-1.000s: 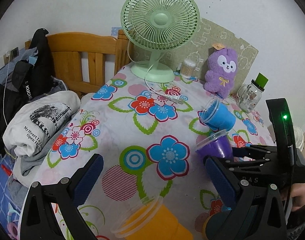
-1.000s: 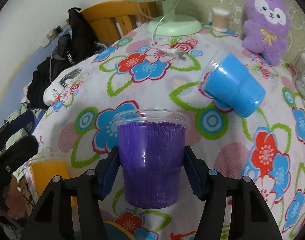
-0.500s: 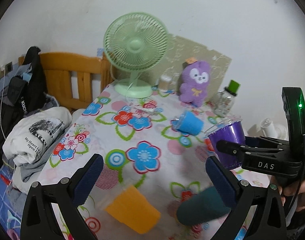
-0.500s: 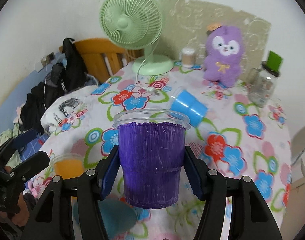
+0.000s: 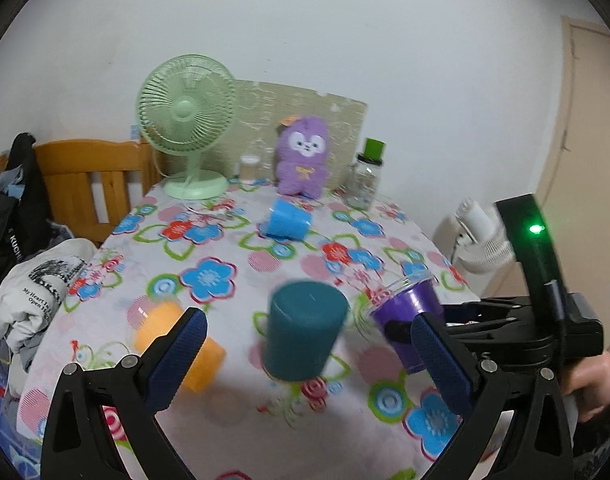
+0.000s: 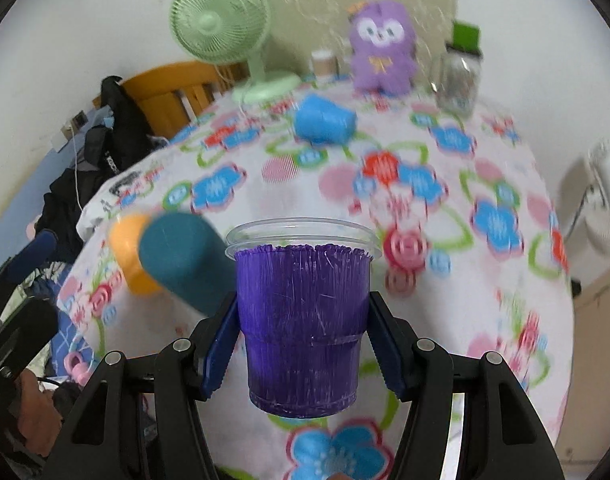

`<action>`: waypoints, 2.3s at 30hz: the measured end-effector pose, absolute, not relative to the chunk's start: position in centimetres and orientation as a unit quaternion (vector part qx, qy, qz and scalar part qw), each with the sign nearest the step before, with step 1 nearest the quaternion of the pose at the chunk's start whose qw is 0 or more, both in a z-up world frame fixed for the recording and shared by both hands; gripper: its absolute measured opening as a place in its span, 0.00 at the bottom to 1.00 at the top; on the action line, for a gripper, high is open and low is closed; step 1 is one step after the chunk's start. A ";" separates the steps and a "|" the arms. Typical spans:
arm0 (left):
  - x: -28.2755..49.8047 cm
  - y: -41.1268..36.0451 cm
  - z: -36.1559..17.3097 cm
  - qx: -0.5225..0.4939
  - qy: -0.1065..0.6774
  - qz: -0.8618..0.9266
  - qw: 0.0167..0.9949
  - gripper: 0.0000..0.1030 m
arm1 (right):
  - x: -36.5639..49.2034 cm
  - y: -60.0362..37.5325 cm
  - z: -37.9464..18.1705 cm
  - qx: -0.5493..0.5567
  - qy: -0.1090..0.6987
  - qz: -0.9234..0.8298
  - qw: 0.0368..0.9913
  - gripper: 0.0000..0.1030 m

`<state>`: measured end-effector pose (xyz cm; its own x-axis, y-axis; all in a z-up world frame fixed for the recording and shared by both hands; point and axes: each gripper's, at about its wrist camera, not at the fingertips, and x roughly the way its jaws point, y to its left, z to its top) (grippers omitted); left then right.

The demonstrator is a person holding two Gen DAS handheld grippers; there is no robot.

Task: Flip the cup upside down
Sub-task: 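Lift the purple cup off the table with the right tool, then pass the purple cup from the right tool while the left tool grasps it, then rotate the purple cup with the left tool so its base faces up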

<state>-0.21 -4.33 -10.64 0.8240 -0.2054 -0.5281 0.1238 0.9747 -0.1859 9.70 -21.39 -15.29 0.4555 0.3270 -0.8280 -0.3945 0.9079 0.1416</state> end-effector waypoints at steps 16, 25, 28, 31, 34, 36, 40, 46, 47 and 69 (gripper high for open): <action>-2.7 -6.2 -14.0 -0.068 0.321 -0.103 0.939 1.00 | 8.2 -22.2 -19.9 -0.020 0.527 0.203 0.825 0.65; -2.3 -7.6 -13.6 -0.067 0.317 -0.115 0.939 1.00 | 8.1 -25.6 -16.9 0.017 0.495 0.194 0.847 0.92; -1.6 -9.2 -13.8 -0.062 0.320 -0.127 0.937 1.00 | 7.6 -29.0 -15.7 0.028 0.475 0.169 0.863 0.93; -0.4 -11.5 -14.4 -0.049 0.329 -0.139 0.933 1.00 | 7.0 -32.0 -15.6 0.041 0.469 0.144 0.871 0.93; 0.9 -13.9 -15.5 -0.036 0.346 -0.151 0.925 1.00 | 6.5 -35.3 -16.1 0.064 0.466 0.124 0.874 0.93; 1.5 -15.2 -16.5 -0.025 0.359 -0.155 0.920 1.00 | 6.3 -36.5 -16.5 0.074 0.466 0.118 0.874 0.93; 2.5 -16.7 -18.5 -0.007 0.378 -0.149 0.914 1.00 | 6.2 -38.2 -17.4 0.092 0.468 0.114 0.871 0.93; 3.5 -17.2 -20.3 -0.008 0.397 -0.141 0.907 0.93 | 6.5 -38.6 -18.1 0.095 0.471 0.122 0.868 0.93; 3.6 -17.2 -20.3 -0.005 0.396 -0.140 0.907 0.89 | 6.6 -38.7 -18.2 0.096 0.471 0.122 0.868 0.93; 2.9 -14.8 -16.0 0.004 0.350 -0.134 0.927 0.55 | 6.8 -36.0 -16.8 0.087 0.454 0.162 0.872 0.93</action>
